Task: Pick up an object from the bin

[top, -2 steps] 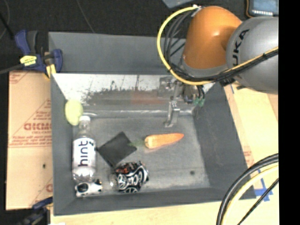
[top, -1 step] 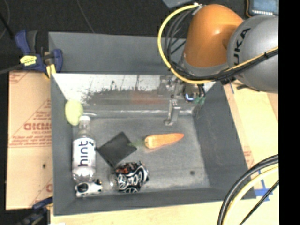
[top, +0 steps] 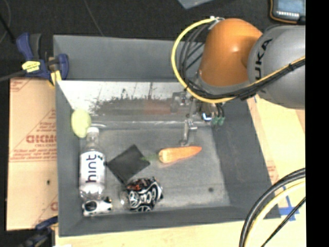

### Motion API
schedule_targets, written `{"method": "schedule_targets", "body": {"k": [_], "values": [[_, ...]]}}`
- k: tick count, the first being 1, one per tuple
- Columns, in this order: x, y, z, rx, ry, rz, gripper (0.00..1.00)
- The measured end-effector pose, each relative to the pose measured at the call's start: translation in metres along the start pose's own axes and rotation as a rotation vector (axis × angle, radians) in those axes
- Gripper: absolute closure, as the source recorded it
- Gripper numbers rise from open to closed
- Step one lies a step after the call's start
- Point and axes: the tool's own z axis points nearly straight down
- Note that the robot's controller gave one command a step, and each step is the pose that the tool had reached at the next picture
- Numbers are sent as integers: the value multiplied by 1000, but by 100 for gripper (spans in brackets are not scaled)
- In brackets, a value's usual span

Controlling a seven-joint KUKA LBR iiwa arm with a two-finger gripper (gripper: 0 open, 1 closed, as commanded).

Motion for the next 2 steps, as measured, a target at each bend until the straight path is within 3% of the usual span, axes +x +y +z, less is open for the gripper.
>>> {"method": "schedule_targets", "body": {"k": [1,2], "values": [[9,1,15,0,1,-37,0],[24,-14,47,-2,7,-195,0]]}}
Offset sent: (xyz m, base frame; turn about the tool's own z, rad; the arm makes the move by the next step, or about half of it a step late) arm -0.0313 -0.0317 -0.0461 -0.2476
